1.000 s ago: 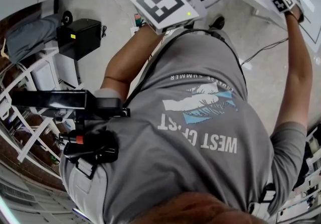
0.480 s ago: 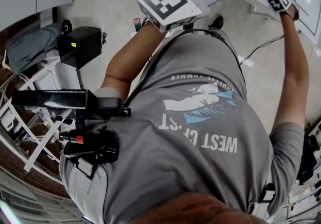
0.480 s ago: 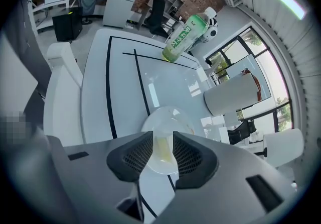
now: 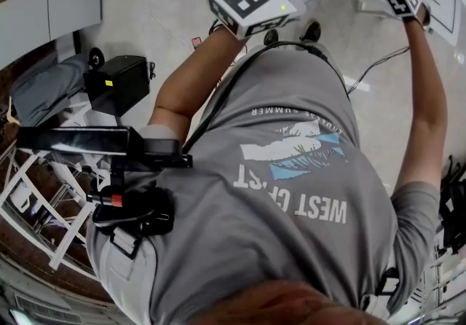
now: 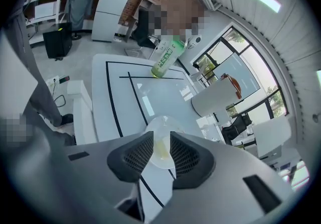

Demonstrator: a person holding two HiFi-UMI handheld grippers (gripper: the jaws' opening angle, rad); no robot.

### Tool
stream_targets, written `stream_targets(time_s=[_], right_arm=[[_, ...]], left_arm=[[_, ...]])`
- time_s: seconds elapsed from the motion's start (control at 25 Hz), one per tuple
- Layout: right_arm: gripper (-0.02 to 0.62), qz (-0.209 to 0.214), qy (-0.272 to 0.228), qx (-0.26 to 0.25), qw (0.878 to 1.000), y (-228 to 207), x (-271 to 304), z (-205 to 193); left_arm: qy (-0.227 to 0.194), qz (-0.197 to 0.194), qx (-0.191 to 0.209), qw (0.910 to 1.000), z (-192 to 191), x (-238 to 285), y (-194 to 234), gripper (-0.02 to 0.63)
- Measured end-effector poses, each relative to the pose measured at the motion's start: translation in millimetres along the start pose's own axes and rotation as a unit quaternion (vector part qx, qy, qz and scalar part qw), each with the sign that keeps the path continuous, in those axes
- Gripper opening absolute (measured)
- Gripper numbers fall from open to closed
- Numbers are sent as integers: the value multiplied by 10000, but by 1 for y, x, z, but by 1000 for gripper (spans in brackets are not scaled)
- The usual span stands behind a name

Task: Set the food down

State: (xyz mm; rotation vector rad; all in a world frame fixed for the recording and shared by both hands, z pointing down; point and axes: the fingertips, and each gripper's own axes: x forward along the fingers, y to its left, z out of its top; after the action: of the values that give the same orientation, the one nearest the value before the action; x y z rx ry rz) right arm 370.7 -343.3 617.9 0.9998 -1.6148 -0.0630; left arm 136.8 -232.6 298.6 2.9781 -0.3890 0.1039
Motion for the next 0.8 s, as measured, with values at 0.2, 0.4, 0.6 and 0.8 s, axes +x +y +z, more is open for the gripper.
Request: stream_targets(time_s=[0.2,0.4,0.6,0.8], right_arm=[[47,-129,-274,358,9989,-3,-31,16],[9,-299,-622,683,9953,-9,-67,35],[8,-403,-1062,1339,9845,-16,-103,43],[8,-394,-1794,2401,9532,-22,-173,65]], left_arm=[[-10,-149,-23,9999,-2,1,1,8],[-39,-299,-63,9995,-1,6,2,8],[-2,-424,-80,9991,-12,23,-3,8],[-54,-574,-89,9983,-4,23,-17,8]])
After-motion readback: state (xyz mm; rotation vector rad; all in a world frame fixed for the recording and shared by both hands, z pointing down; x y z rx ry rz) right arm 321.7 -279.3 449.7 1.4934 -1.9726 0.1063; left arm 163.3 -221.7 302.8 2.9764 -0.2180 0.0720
